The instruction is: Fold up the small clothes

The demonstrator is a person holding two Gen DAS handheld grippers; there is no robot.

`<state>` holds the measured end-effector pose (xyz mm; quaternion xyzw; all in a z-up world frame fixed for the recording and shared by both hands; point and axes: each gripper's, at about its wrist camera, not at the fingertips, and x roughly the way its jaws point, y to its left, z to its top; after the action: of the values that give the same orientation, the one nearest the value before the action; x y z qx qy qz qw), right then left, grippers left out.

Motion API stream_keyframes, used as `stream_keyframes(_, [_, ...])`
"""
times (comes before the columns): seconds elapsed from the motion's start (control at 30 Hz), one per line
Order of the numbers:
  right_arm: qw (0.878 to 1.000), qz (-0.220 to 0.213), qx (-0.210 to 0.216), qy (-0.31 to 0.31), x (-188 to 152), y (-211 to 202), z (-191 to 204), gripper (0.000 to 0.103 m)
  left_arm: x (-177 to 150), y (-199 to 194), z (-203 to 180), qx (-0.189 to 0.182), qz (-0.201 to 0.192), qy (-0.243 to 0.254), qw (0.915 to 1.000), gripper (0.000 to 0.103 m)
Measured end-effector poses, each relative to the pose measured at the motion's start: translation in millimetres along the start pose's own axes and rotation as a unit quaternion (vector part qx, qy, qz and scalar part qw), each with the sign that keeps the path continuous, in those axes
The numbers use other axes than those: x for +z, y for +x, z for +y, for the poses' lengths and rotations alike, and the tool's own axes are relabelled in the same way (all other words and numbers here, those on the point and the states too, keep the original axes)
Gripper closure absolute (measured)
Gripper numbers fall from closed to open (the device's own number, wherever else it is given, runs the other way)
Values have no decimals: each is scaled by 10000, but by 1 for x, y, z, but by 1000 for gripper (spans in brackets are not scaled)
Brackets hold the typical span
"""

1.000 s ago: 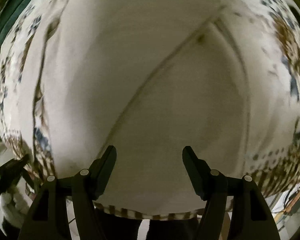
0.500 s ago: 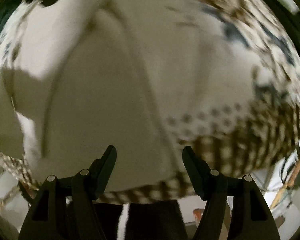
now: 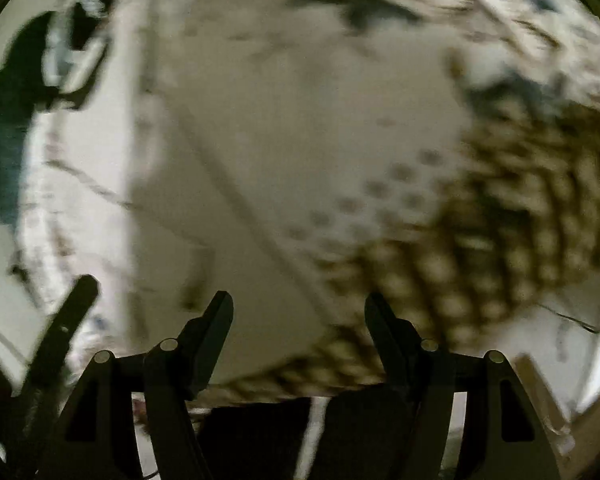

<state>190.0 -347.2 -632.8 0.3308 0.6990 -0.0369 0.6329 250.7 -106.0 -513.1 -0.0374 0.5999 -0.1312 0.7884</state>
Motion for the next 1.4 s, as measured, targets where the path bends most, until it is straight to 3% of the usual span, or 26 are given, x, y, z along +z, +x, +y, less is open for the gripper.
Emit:
stream_keyframes(0.1, [9984, 71, 464, -306, 10, 12, 24, 33, 4, -1, 61, 892, -54, -344, 9954, 9])
stream_keyframes(0.13, [9982, 101, 455, -381, 12, 19, 30, 33, 3, 2, 83, 1181, 54, -479, 9918, 9])
stream_keyframes(0.23, [9978, 278, 340, -493, 22, 49, 39, 33, -3, 3, 132, 1588, 206, -929, 9827, 9])
stream_keyframes(0.3, [9981, 296, 353, -419, 22, 66, 39, 50, -10, 1, 152, 1733, 272, -1110, 9782, 9])
stream_keyframes(0.33, [9984, 248, 266, -422, 18, 68, 42, 78, -13, 2, 156, 1771, 284, -1149, 9770, 9])
stream_keyframes(0.37, [9987, 173, 157, -463, 15, 67, 40, 94, -17, 2, 160, 1801, 300, -1194, 9759, 9])
stream_keyframes(0.47, [9988, -81, 115, -478, -4, 49, 36, 97, -25, 10, 160, 1763, 399, -1302, 9749, 9])
stream_keyframes(0.63, [9981, -181, -152, -576, -31, 14, 25, 98, -30, 21, 148, 1546, 512, -1431, 9762, 9])
stream_keyframes(0.8, [9973, -194, -497, -508, -38, 11, 17, 98, -37, 27, 138, 1441, 595, -1457, 9770, 9])
stream_keyframes(0.9, [9978, 135, -432, -494, -35, 21, 5, 98, -43, 26, 137, 1415, 641, -1398, 9779, 9])
stream_keyframes(1.0, [9973, 485, -395, -393, -31, 29, -4, 76, -55, 23, 137, 1239, 760, -1308, 9807, 9])
stream_keyframes(1.07, [9988, 363, -252, -191, -27, 20, -15, 55, -67, 19, 141, 1063, 829, -1285, 9825, 9])
stream_keyframes(1.13, [9994, 238, -260, -17, -23, 15, -25, 49, -81, 18, 146, 828, 953, -1289, 9836, 9])
stream_keyframes(1.23, [9990, 301, -296, 157, -20, 18, -45, 48, -98, 34, 152, 311, 1389, -1366, 9803, 10])
stream_keyframes(1.3, [9987, 432, -203, 170, -19, 26, -58, 48, -110, 46, 155, -126, 1656, -1464, 9752, 22])
stream_keyframes(1.33, [9983, 539, -167, 175, -19, 34, -63, 48, -113, 47, 155, -228, 1642, -1473, 9751, 44])
stream_keyframes(1.37, [9976, 650, -96, 203, -18, 42, -67, 48, -116, 47, 154, -256, 1628, -1468, 9753, 78])
stream_keyframes(1.4, [9966, 785, 24, 252, -18, 48, -73, 48, -117, 46, 155, -315, 1634, -1454, 9753, 94])
